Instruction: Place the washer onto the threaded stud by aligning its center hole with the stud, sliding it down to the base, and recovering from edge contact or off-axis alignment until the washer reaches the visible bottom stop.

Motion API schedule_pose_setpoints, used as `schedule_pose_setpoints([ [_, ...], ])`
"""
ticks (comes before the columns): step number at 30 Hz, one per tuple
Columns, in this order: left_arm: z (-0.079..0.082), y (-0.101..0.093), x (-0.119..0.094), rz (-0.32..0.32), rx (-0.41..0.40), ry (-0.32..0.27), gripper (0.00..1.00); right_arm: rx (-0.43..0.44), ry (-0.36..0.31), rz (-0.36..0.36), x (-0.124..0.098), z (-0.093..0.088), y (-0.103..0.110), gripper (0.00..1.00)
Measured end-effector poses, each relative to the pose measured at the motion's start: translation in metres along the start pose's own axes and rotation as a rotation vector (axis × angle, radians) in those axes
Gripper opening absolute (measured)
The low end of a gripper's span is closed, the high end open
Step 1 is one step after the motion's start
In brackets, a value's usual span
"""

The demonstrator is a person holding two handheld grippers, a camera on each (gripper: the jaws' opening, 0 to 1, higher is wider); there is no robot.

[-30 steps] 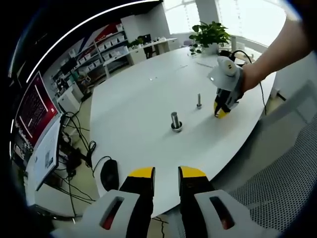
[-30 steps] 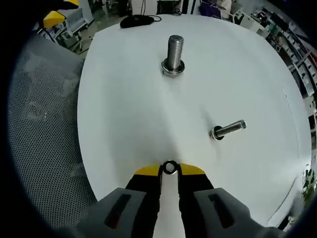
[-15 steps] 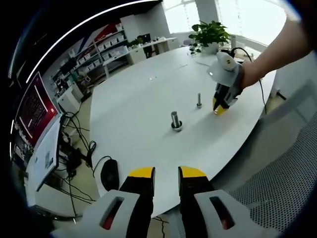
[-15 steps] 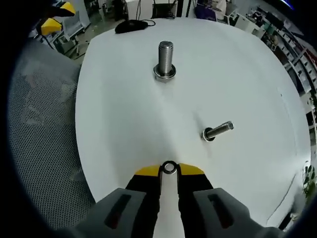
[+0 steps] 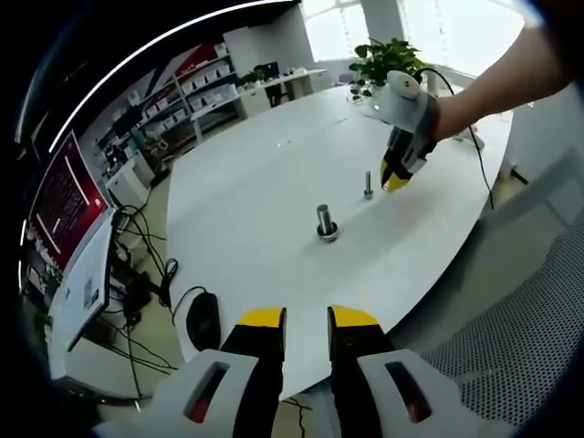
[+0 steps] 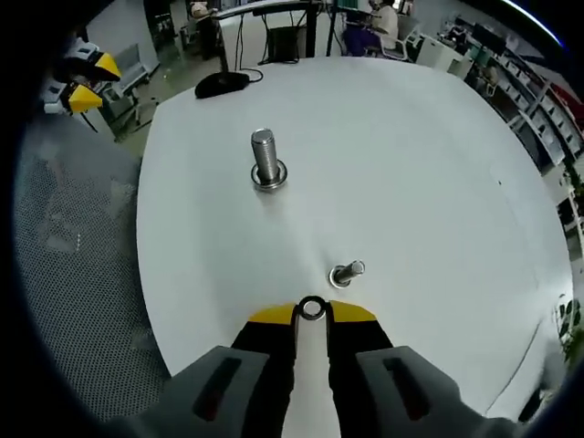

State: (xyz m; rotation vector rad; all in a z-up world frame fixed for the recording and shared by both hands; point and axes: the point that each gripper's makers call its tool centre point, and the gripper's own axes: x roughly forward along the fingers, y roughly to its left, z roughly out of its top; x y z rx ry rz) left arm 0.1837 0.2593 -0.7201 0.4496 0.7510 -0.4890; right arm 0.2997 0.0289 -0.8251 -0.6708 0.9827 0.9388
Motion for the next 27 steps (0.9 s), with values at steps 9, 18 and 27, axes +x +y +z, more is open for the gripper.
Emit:
schedule_pose_setpoints([
  [9, 0.001, -0.002, 0.0, -0.009, 0.003, -0.006, 0.16, -0.108, -0.042, -0.053, -0.013, 0.017, -0.012, 0.14],
  [18, 0.001, -0.002, -0.001, -0.008, -0.002, -0.009, 0.16, -0.135, -0.05, -0.068, -0.012, 0.026, -0.015, 0.14],
  [27, 0.002, -0.001, 0.0, -0.009, -0.008, -0.011, 0.16, -0.168, -0.031, -0.077, -0.008, 0.026, -0.02, 0.14],
])
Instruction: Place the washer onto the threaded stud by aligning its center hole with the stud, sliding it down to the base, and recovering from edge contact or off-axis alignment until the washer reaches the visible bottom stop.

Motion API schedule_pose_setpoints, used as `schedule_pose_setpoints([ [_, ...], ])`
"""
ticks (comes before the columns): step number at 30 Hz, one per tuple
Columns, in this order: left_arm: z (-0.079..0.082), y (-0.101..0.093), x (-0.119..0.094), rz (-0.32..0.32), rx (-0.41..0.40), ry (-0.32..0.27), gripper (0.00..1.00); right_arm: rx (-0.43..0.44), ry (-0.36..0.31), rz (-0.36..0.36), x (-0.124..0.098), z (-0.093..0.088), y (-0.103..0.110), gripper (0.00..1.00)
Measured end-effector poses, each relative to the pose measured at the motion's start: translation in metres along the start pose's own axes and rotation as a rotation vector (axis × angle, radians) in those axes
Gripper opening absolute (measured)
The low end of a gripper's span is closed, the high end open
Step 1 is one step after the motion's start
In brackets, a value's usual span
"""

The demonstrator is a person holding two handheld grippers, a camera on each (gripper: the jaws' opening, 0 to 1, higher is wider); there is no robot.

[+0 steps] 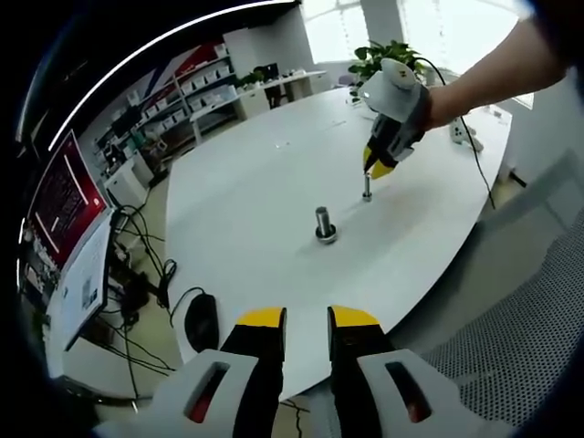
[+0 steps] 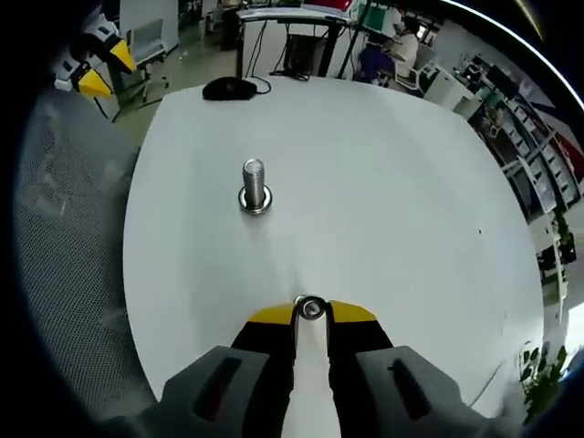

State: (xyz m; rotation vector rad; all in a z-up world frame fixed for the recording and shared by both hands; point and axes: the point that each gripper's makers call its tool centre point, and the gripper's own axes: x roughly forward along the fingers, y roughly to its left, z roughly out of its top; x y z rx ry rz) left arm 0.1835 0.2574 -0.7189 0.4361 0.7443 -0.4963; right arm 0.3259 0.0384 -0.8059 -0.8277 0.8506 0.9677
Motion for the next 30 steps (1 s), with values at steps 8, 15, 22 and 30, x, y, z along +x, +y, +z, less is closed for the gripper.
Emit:
schedule_pose_setpoints([
  [8, 0.0, -0.001, 0.0, -0.004, 0.003, 0.003, 0.16, 0.003, 0.009, 0.007, 0.001, -0.001, -0.002, 0.14],
  [15, -0.001, -0.001, 0.001, -0.006, 0.0, 0.006, 0.16, -0.011, 0.021, 0.013, 0.004, -0.001, -0.002, 0.14],
  [22, -0.001, 0.0, 0.001, -0.004, -0.003, 0.007, 0.16, -0.006, 0.034, 0.022, 0.009, -0.002, -0.003, 0.14],
  [30, -0.001, 0.001, 0.001, -0.002, -0.009, 0.008, 0.16, -0.003, 0.053, 0.038, 0.017, -0.006, 0.0, 0.14],
])
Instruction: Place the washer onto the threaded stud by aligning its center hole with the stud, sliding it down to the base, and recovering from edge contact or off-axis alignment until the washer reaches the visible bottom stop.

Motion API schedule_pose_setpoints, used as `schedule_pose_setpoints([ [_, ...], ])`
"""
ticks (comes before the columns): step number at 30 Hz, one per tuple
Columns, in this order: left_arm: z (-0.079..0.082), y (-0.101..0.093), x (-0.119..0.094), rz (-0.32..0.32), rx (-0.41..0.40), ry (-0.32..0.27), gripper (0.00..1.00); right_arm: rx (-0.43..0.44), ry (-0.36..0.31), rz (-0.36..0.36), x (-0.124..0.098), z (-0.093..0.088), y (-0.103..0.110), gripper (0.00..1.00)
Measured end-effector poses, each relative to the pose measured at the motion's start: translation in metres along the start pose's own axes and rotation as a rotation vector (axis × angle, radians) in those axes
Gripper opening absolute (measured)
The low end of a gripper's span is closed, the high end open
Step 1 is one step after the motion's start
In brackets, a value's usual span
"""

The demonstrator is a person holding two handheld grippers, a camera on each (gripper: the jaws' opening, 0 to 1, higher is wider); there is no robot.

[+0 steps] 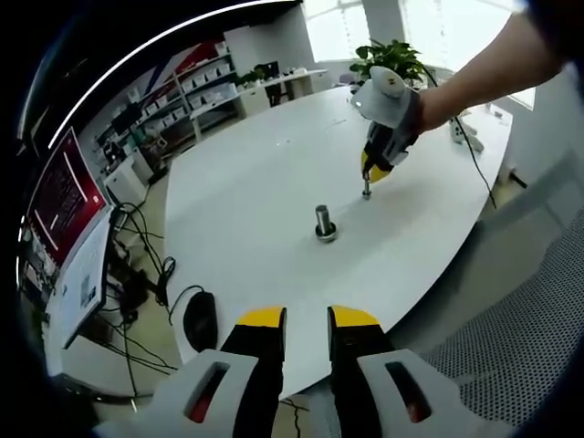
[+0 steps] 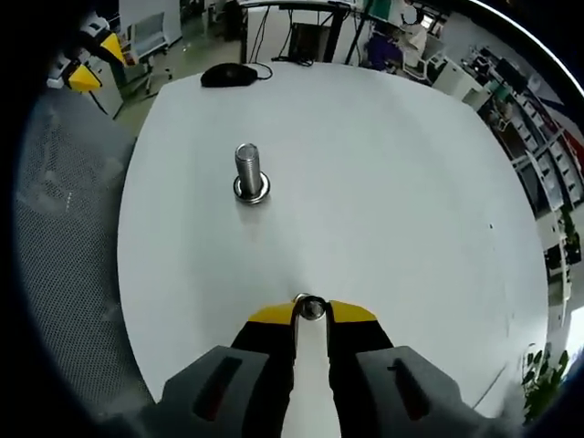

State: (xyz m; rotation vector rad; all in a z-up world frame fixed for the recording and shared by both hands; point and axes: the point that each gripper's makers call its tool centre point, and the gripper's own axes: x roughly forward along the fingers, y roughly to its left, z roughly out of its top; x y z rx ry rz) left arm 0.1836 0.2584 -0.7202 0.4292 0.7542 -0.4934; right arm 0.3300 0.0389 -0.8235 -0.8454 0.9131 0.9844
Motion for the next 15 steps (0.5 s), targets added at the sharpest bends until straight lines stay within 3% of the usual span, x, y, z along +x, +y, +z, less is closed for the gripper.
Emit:
schedule_pose_setpoints([
  [15, -0.002, 0.0, 0.001, -0.002, -0.003, 0.008, 0.16, 0.038, 0.048, 0.047, 0.021, -0.011, 0.006, 0.14],
])
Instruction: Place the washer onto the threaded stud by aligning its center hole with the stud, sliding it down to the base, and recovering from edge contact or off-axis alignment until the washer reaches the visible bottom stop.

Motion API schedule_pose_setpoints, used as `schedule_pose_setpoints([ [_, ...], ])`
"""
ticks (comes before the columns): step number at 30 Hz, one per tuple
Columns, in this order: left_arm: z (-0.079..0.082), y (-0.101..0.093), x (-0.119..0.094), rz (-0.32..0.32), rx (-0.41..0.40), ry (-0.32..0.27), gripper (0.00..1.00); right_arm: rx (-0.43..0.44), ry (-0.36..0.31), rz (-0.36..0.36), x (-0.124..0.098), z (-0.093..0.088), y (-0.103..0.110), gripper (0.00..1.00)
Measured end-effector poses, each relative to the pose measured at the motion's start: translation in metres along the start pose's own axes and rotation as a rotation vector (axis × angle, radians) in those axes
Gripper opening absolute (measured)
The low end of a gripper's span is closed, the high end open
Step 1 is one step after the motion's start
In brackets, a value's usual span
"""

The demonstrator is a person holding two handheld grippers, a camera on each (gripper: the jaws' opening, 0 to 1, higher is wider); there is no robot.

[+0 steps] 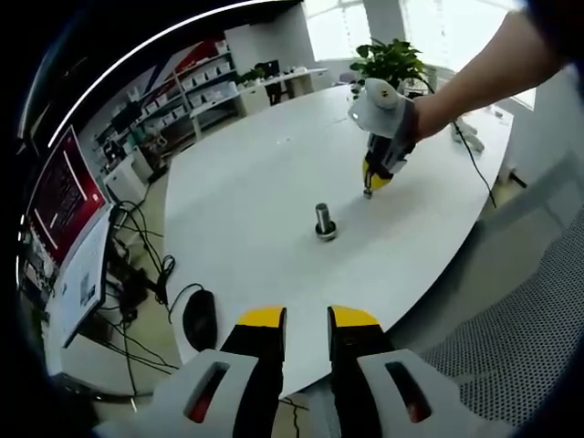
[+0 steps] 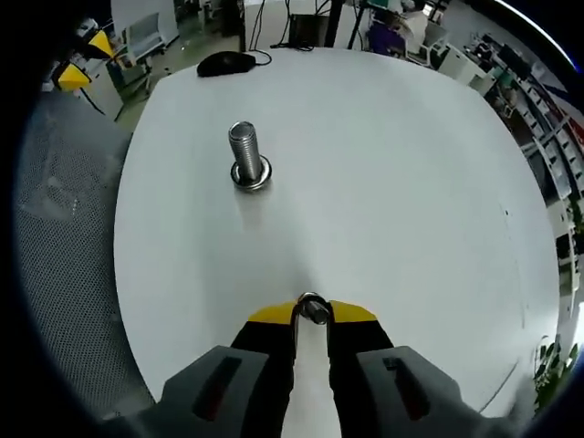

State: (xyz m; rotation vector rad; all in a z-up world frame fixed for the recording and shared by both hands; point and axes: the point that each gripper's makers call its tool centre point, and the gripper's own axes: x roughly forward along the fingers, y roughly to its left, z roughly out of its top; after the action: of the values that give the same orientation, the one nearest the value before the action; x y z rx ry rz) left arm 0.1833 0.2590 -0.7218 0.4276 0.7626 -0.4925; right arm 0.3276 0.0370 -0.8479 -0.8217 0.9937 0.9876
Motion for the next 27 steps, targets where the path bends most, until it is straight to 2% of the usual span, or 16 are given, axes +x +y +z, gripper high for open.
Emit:
schedule_pose_setpoints([
  [14, -0.001, -0.003, 0.001, -0.011, 0.01, 0.01, 0.16, 0.045, 0.002, 0.022, 0.003, -0.007, 0.011, 0.15],
  [27, -0.003, -0.004, 0.002, -0.011, 0.015, 0.018, 0.16, 0.098, -0.005, 0.026, 0.004, -0.011, 0.011, 0.18],
])
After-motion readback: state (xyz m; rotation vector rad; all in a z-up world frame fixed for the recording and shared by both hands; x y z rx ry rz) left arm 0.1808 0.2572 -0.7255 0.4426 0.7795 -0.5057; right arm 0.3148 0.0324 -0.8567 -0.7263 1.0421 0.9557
